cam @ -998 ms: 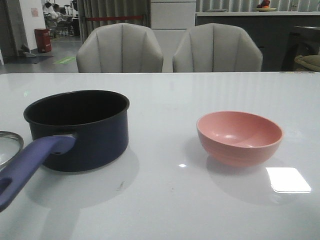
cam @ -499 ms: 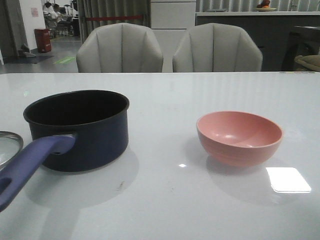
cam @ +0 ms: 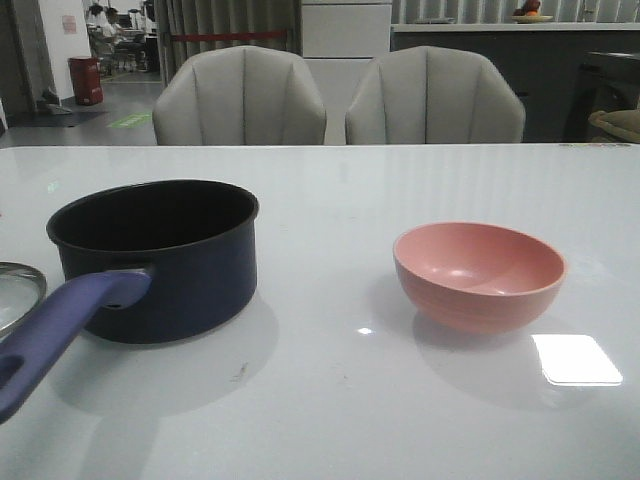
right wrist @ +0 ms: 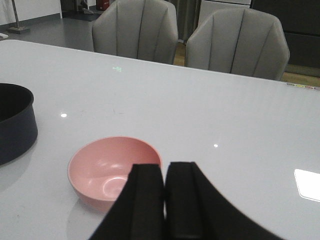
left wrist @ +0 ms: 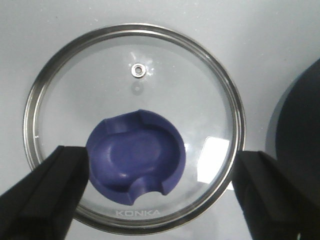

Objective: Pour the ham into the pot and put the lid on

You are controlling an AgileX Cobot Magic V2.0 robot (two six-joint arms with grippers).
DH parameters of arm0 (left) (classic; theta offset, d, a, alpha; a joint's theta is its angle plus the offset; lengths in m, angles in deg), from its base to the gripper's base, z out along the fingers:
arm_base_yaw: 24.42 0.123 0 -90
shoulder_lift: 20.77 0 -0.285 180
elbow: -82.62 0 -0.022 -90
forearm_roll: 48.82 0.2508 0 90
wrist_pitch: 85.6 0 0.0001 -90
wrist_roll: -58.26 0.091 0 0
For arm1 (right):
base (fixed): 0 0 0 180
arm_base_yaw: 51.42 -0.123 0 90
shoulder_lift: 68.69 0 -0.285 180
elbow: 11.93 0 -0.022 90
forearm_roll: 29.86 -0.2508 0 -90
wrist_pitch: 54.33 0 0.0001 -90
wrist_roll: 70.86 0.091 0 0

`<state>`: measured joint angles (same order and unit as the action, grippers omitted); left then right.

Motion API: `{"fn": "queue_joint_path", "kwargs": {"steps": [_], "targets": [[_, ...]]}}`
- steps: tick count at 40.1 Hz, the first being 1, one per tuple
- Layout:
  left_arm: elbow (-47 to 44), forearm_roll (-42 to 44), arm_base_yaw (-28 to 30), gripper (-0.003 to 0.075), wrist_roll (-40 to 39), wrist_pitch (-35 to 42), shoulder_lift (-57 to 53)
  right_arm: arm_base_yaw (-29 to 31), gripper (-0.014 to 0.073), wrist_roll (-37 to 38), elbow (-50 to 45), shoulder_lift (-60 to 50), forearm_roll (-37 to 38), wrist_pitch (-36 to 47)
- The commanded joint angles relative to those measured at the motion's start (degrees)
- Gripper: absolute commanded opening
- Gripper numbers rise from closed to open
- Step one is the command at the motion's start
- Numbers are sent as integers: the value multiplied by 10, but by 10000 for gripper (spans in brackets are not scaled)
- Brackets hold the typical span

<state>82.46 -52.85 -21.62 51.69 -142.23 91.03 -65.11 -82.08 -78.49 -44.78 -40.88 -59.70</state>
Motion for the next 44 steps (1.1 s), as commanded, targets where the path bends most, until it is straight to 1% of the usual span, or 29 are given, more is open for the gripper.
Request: {"fn": "queue_joint_path", "kwargs": {"steps": [1, 26, 30, 32, 35, 39, 41, 44], "targets": [[19, 14, 2, 608, -17, -8, -13, 0, 169, 0, 16, 4, 1, 48], [19, 18, 2, 606, -19, -4, 33, 0, 169, 0, 16, 4, 1, 48], [19, 18, 2, 593, -19, -3, 34, 0, 169, 0, 16, 4, 1, 48], [19, 18, 2, 566, -19, -3, 34, 0, 169, 0, 16, 4, 1, 48], [19, 18, 2, 501, -19, -3, 34, 0, 169, 0, 16, 4, 1, 48], [19, 18, 2, 386, -19, -3, 34, 0, 169, 0, 16, 4, 1, 48], [19, 18, 2, 346, -19, -3, 34, 0, 169, 0, 16, 4, 1, 48], [19, 18, 2, 308, -19, -4, 34, 0, 169, 0, 16, 4, 1, 48]]}}
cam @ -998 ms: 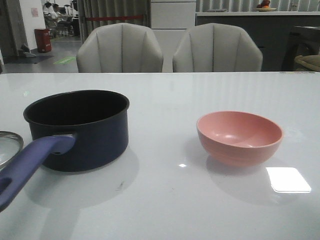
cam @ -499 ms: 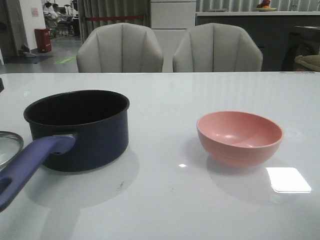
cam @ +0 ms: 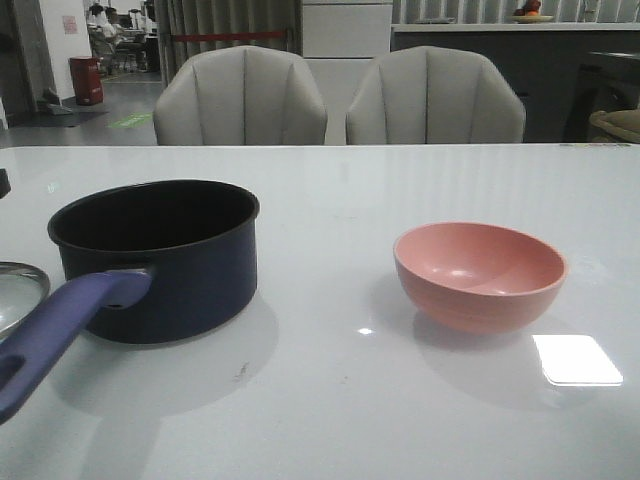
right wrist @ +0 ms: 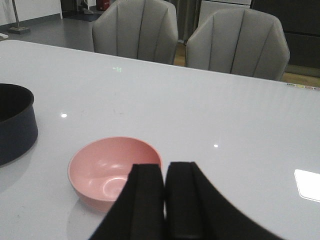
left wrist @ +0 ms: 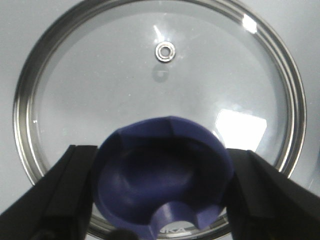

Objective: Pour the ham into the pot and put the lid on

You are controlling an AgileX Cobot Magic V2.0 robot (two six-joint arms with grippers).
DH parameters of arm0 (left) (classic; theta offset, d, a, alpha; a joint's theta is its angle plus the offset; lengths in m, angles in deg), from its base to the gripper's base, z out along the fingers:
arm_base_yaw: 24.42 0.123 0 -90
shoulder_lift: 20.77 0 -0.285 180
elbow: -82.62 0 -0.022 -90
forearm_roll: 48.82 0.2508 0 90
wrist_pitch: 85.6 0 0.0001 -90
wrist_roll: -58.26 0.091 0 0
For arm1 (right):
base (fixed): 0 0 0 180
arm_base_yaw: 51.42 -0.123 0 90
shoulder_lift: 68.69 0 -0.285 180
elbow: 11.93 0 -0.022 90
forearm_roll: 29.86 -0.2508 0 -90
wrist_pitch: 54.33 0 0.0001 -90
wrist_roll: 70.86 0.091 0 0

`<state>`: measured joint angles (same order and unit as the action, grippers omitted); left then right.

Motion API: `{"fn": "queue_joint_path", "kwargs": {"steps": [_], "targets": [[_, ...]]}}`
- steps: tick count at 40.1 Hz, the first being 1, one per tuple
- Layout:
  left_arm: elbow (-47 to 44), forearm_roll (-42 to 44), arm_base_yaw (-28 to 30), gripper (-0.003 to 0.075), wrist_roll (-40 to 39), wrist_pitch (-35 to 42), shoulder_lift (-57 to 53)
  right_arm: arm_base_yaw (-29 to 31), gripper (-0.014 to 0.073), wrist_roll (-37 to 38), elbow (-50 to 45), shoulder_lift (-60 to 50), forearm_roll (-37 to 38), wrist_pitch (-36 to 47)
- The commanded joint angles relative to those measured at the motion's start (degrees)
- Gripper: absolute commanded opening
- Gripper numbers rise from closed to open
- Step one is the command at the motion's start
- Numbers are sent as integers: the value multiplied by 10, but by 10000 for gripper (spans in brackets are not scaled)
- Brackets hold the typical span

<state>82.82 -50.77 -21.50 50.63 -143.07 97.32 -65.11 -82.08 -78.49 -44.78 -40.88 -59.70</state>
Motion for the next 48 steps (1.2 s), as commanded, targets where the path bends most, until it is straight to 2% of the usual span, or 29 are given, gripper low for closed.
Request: {"fn": "queue_joint_path", "kwargs": {"steps": [1, 10, 21, 39, 48], "targets": [[15, -3, 1, 300, -9, 3, -29, 0, 169, 0, 16, 4, 1, 48], [15, -3, 1, 223, -9, 3, -29, 0, 169, 0, 16, 4, 1, 48], [15, -3, 1, 170, -9, 5, -33, 0, 169, 0, 16, 4, 1, 48], [17, 0, 1, 165, -9, 40, -87, 0, 169, 0, 16, 4, 1, 48], [66, 4, 1, 165, 19, 26, -132, 0, 169, 0, 16, 4, 1, 48]]}}
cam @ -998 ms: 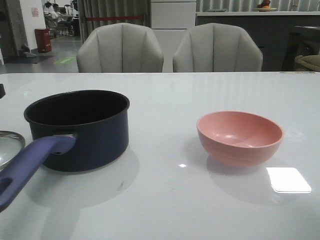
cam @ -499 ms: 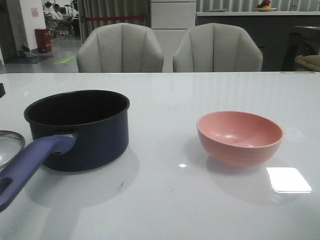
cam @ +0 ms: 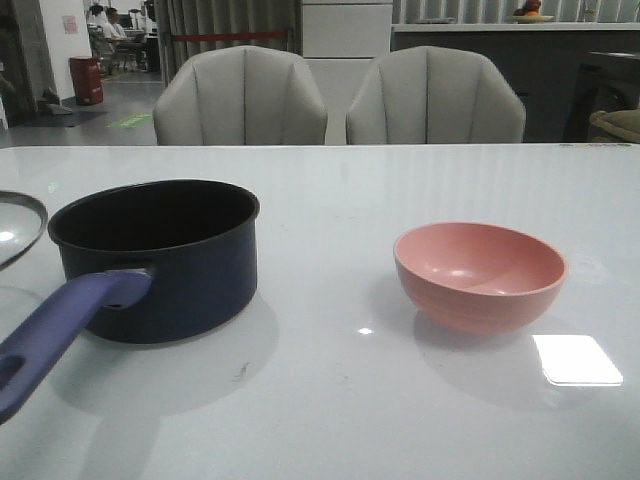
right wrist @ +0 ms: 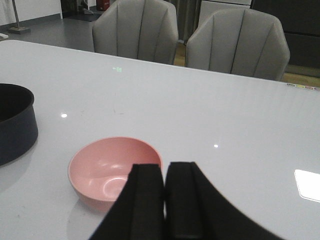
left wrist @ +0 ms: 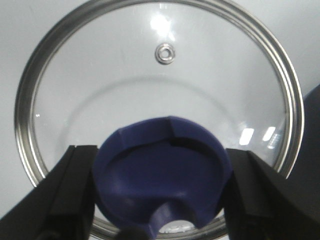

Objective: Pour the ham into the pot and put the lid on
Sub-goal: 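Grasp the lid knob and lift the lid with the left gripper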

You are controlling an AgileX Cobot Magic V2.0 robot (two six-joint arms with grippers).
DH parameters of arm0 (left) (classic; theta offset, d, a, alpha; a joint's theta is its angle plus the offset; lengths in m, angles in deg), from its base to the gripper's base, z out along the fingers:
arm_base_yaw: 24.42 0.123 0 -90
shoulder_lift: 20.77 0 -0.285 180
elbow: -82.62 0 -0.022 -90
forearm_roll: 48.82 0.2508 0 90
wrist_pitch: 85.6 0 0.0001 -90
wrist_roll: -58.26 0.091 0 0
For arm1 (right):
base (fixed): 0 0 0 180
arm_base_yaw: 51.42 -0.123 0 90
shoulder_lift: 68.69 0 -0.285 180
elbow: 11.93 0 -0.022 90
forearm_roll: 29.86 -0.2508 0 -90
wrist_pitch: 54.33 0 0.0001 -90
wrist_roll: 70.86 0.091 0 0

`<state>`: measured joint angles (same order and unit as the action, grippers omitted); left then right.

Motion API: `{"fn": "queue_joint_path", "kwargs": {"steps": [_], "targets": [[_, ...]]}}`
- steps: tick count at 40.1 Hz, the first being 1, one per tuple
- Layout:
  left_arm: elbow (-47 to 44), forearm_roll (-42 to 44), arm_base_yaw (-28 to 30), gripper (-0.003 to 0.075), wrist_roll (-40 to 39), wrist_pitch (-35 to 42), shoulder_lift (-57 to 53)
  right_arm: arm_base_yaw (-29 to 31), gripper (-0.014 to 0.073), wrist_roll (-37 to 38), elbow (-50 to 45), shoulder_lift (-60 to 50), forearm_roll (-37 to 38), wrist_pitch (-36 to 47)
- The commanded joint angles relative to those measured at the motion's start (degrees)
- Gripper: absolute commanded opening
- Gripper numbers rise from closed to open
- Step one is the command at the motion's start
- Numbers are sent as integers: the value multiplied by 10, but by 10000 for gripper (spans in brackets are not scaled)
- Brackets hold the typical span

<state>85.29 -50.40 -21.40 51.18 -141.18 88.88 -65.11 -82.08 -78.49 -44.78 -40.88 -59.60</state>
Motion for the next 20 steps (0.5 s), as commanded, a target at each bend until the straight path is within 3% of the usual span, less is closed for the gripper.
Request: {"fn": "queue_joint_path", "kwargs": {"steps": [1, 11, 20], "targets": [[50, 1, -1, 165, 18, 2, -52, 0, 169, 0, 16, 4, 1, 47], [143, 1, -33, 165, 49, -75, -59, 0, 169, 0, 16, 4, 1, 47], [152, 4, -137, 165, 65, -80, -54, 0, 169, 0, 16, 4, 1, 47]]}}
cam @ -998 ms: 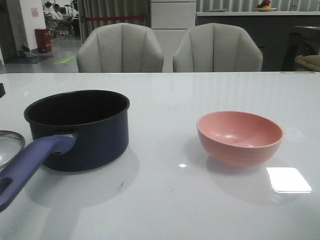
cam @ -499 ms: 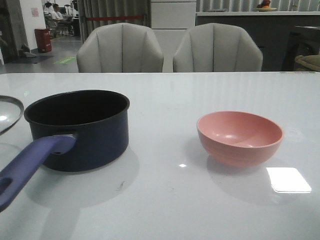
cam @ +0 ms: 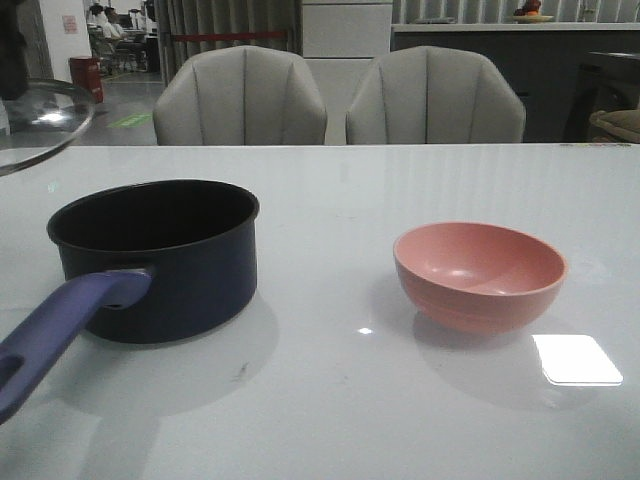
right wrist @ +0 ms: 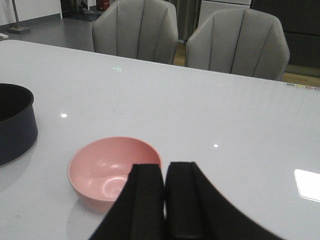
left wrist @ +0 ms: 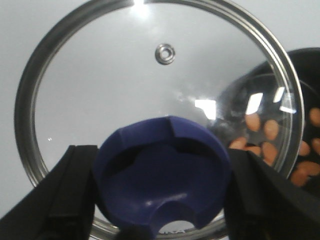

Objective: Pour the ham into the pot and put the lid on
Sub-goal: 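Grasp the lid knob and lift the lid with the left gripper, then carry the lid over the saucepan and lower it onto the rim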

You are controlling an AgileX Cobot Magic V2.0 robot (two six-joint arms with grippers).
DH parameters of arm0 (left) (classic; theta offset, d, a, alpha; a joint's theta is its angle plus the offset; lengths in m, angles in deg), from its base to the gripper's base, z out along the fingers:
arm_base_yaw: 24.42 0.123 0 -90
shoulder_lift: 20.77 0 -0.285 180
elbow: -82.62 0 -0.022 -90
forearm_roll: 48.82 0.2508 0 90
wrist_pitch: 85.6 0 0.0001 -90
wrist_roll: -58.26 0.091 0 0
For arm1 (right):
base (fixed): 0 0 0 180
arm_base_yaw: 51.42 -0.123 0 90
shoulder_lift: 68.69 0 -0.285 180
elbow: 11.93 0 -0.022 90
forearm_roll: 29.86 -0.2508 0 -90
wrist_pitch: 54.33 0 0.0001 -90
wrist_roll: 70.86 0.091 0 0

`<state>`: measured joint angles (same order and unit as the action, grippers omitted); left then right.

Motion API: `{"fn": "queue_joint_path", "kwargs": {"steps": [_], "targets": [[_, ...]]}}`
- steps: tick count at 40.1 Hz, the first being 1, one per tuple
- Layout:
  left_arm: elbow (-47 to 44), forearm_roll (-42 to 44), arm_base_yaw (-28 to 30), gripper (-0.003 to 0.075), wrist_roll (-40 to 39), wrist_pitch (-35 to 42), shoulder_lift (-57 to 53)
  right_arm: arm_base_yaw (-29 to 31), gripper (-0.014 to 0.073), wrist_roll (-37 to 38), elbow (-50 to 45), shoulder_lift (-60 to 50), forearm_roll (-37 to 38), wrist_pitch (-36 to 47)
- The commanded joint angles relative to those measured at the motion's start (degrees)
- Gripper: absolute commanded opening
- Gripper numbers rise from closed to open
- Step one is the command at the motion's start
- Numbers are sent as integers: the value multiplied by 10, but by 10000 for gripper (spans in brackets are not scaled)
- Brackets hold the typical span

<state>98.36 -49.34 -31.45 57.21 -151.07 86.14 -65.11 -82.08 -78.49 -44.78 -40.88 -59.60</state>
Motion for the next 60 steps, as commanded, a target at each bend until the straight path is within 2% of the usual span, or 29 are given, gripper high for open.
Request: {"fn": "queue_joint_path", "kwargs": {"steps": [1, 10, 16, 22, 60], "targets": [[21, -7, -47, 165, 5, 19, -25, 0, 169, 0, 16, 4, 1, 47], [37, -1, -138, 165, 5, 13, 5, 0, 169, 0, 16, 4, 1, 47], [87, 13, -169, 165, 5, -23, 38, 0, 169, 0, 16, 4, 1, 47], [121, 5, -170, 165, 5, -73, 71, 0, 169, 0, 16, 4, 1, 47], [118, 38, -167, 166, 3, -73, 82, 0, 169, 0, 16, 4, 1, 47]]}}
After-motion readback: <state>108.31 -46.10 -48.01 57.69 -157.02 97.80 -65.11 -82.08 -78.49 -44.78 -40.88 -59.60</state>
